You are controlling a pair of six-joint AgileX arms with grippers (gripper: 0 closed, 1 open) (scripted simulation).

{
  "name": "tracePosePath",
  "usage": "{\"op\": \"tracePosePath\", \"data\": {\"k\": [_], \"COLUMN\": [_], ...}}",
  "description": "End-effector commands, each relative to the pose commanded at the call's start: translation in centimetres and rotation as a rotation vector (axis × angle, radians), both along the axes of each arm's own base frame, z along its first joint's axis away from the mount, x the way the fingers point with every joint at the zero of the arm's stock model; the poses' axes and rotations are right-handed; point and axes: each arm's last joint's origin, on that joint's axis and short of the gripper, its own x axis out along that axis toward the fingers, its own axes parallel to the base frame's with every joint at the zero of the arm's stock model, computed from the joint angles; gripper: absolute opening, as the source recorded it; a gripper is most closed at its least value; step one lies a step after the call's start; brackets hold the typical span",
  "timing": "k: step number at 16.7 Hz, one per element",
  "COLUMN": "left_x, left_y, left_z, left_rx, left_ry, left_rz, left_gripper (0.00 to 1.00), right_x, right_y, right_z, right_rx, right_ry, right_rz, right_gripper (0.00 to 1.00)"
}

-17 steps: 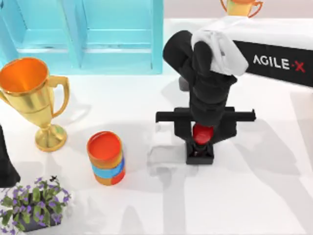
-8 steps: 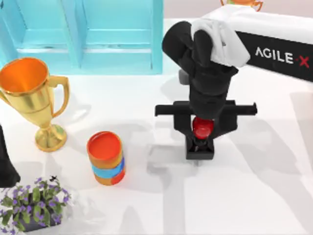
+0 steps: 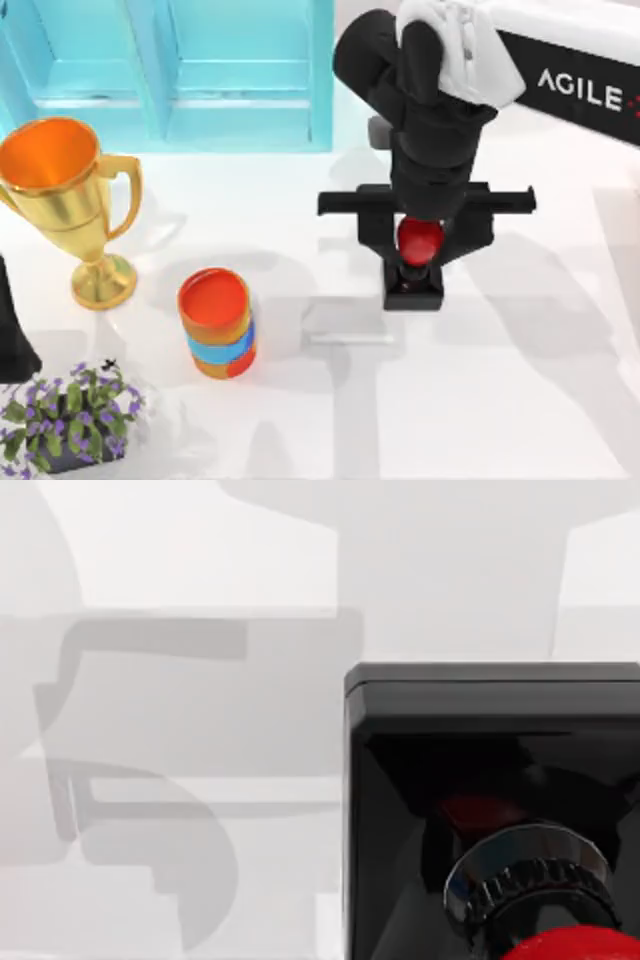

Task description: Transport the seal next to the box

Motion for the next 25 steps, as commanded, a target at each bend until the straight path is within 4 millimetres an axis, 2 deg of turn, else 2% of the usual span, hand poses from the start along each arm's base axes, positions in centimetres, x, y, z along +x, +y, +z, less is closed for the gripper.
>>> {"op": "tracePosePath", "data": {"k": [2,5,9,11,13,15,20,22,25], "left_x": [0.0,0.0,0.0,0.0,0.0,0.0,0.0,0.0,0.0], "left_y": [0.0,0.0,0.0,0.0,0.0,0.0,0.0,0.0,0.0], "left_z": [0.0,0.0,0.0,0.0,0.0,0.0,0.0,0.0,0.0], "left_rx": [0.000,0.000,0.000,0.000,0.000,0.000,0.000,0.000,0.000], "left_ry": [0.000,0.000,0.000,0.000,0.000,0.000,0.000,0.000,0.000], "left_rz": [0.000,0.000,0.000,0.000,0.000,0.000,0.000,0.000,0.000], "left_gripper": [1.00,1.00,1.00,1.00,1.00,1.00,1.00,1.00,1.00], "right_x": [0.3,1.7,4.2,4.5,4.1,3.6,3.6,3.6,3.7], "right_y": [-0.6,-4.3,-12.9,-17.3,-20.3,-21.5,-21.5,-21.5,-21.5], "right_z": [0.5,2.6,5.2,6.7,8.3,9.4,9.1,8.5,6.4], "right_rx": [0.001,0.000,-0.001,-0.001,0.000,0.001,-0.001,0.000,0.001], "right_ry": [-0.001,0.002,0.006,0.008,0.008,0.003,0.007,0.004,0.001], "right_rz": [0.000,-0.001,0.004,0.005,0.005,0.004,0.006,0.005,0.005], "right_gripper": [0.00,0.00,0.00,0.00,0.00,0.00,0.00,0.00,0.00]}}
